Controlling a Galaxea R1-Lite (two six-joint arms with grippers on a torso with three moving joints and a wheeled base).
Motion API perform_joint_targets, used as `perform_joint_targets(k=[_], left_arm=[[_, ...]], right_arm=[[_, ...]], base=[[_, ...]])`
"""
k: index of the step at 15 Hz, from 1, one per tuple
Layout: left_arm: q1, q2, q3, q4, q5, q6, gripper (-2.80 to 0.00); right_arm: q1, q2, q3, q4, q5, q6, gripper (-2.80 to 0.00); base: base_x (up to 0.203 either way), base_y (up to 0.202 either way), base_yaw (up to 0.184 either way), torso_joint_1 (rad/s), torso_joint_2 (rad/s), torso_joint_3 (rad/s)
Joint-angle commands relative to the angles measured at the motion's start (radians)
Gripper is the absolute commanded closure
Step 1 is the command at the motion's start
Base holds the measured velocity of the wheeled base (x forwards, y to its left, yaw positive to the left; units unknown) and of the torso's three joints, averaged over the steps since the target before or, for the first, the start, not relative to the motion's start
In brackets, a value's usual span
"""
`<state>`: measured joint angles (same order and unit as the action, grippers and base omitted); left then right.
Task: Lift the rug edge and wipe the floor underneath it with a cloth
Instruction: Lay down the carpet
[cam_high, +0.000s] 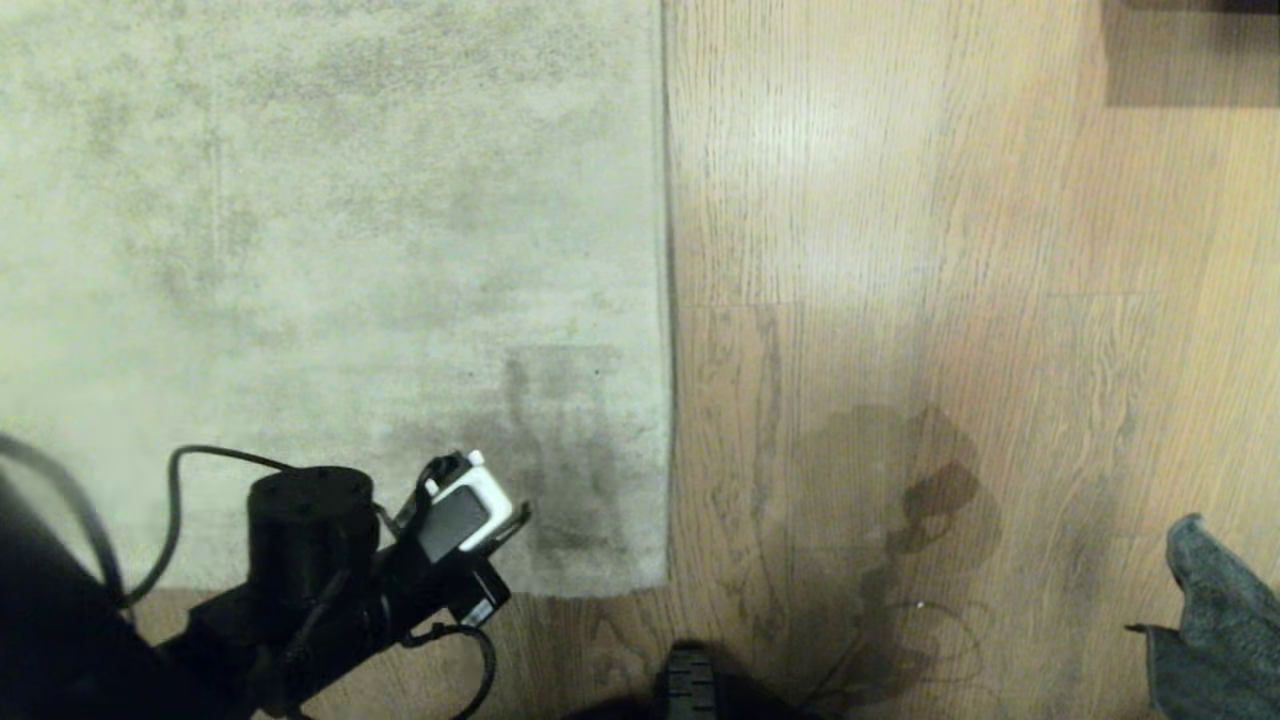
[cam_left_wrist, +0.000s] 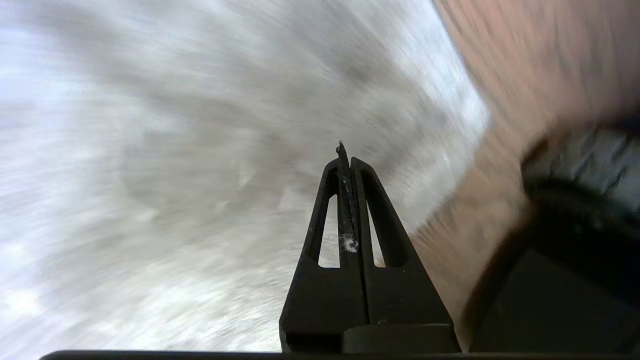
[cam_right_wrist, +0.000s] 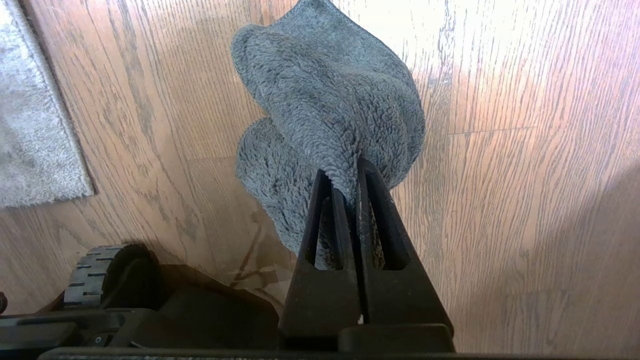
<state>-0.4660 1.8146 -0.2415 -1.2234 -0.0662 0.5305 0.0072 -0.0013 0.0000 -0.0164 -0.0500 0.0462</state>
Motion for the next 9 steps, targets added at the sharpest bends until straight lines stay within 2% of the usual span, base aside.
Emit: perform_joint_targets(k=[1,5,7,9], left_arm=[[0.028,-0.206,0.047,-0.002,0.001,-0.039,0.00],[0.122,-0.388,0.097,0.026,-0.009,-0.120,0.00],[0.192,-0.501,0.177,0.032,-0.011,-0.162,0.00],[0.252,-0.637,0.221,0.096,-0.011,-0.229,0.00]], right_arm=[[0.000,0.001,0.000,0.000,-0.001,0.000,0.00],[0.000,0.001,0.000,0.000,-0.001,0.000,0.00],[0.000,0.001,0.000,0.000,-0.001,0.000,0.00],[0.000,0.001,0.000,0.000,-0.001,0.000,0.00]], base=[[0.000,0.000,0.000,0.000,0.00,0.000],[0.000,0.000,0.000,0.000,0.00,0.000],[0.000,0.000,0.000,0.000,0.00,0.000],[0.000,0.000,0.000,0.000,0.00,0.000]])
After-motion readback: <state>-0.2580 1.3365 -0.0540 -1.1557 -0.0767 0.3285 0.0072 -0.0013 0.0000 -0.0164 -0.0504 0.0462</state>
